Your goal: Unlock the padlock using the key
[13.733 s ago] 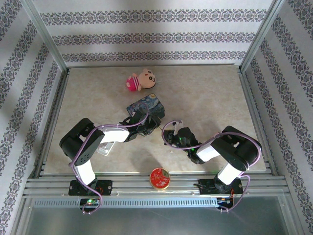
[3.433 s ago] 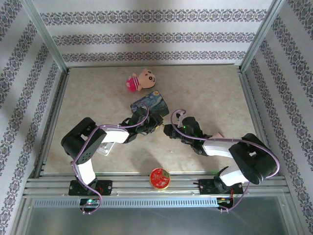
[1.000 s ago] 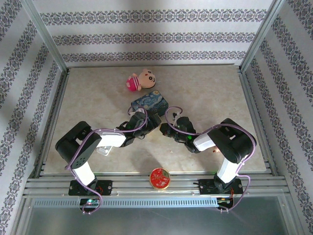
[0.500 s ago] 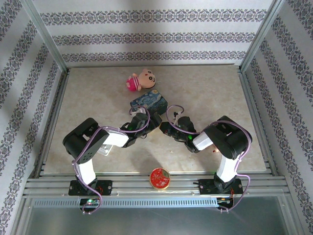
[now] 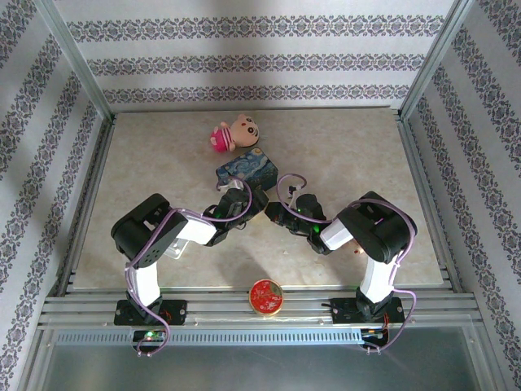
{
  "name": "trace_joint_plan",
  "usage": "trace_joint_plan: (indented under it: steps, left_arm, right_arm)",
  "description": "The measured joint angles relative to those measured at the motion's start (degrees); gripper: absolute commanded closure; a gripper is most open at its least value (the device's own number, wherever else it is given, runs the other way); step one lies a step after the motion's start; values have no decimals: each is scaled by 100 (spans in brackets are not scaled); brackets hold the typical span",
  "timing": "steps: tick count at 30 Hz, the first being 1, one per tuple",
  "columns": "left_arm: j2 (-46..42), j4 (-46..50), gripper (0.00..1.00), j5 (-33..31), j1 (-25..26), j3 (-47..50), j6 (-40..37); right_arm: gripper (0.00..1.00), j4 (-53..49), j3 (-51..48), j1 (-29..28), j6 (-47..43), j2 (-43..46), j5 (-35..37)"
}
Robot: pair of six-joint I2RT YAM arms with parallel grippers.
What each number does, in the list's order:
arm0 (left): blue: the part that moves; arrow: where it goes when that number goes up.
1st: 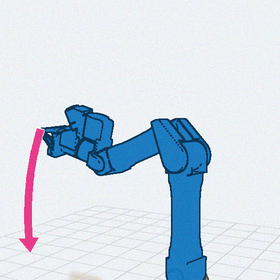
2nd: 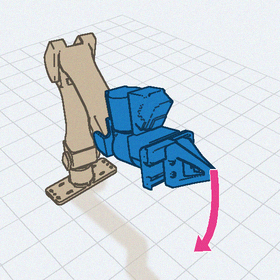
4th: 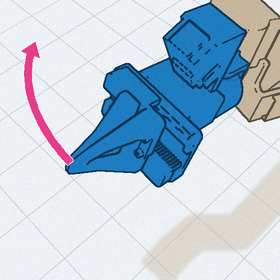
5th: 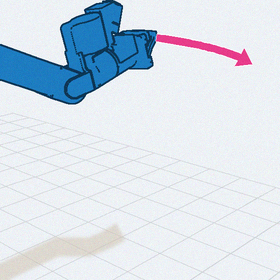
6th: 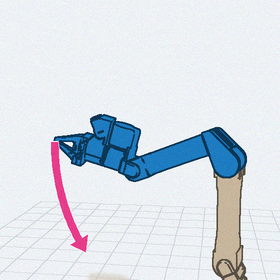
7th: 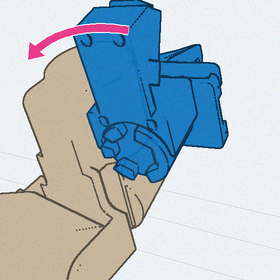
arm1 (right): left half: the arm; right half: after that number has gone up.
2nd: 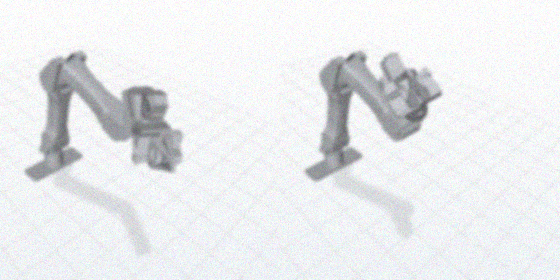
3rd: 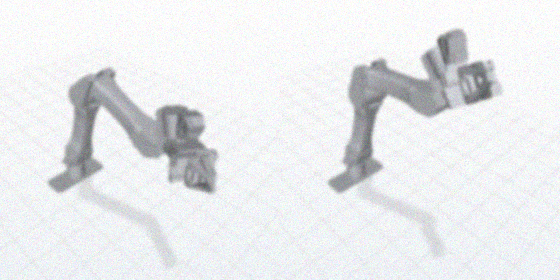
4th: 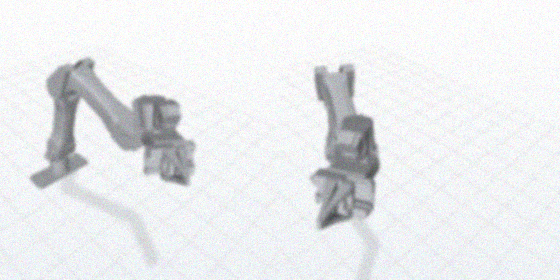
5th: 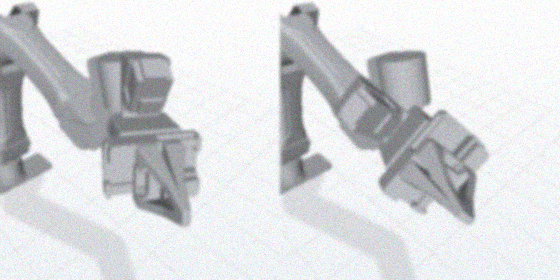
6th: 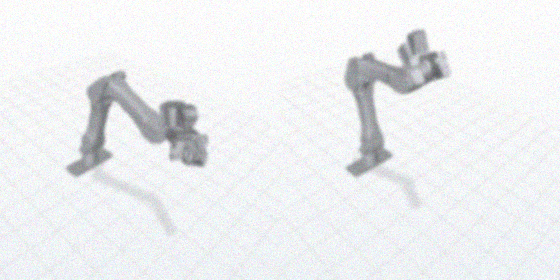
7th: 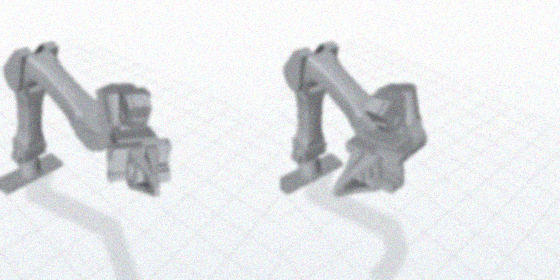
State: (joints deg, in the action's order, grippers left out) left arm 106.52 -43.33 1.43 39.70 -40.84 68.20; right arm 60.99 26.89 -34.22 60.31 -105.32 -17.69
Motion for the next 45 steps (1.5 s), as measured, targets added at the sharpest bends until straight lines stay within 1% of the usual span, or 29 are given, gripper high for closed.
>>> trace_joint_plan:
  steps: [3, 7, 10, 12, 17, 21, 24, 31, 34, 37, 41, 45]
  left_arm:
    - [2, -33, 71, -20, 0, 0, -7]
    - [4, -81, 82, -76, -7, 0, -4]
    - [4, -92, 90, -125, -7, 0, -9]
    - [4, -105, 92, -140, -4, 0, -13]
    - [4, -151, 99, -149, -2, 0, -11]
    - [2, -153, 100, -151, -2, 2, -13]
    - [-26, -146, 100, -151, -2, 9, -13]
    - [-323, 330, 100, -13, -2, 42, -35]
    - [-533, 669, 100, 116, -2, 59, -33]
    - [-800, 1132, 100, 234, -2, 63, -33]
    - [-1117, 1742, 100, 404, -2, 63, -31]
    - [-1322, 2214, 100, 522, -2, 63, -31]
  right_arm:
    - [100, 59, 2, 0, 2, -39, -2]
    - [100, 98, 11, 59, 33, -61, 4]
    - [93, 98, 15, 74, 83, -63, 20]
    - [85, 98, 15, 74, 92, -63, 35]
    - [74, 68, 17, 74, 72, -59, 31]
    - [66, 31, -4, 74, -17, 33, 33]
    - [62, -70, -96, 76, -90, 245, 57]
    - [62, -466, -376, 111, -426, 1023, 337]
    - [62, -883, -437, 94, -656, 1366, 514]
    - [62, -1508, -439, -35, -970, 1751, 796]
    - [67, -2577, -345, -444, -1589, 2295, 1250]
    - [65, -3392, -155, -699, -2105, 2653, 1611]
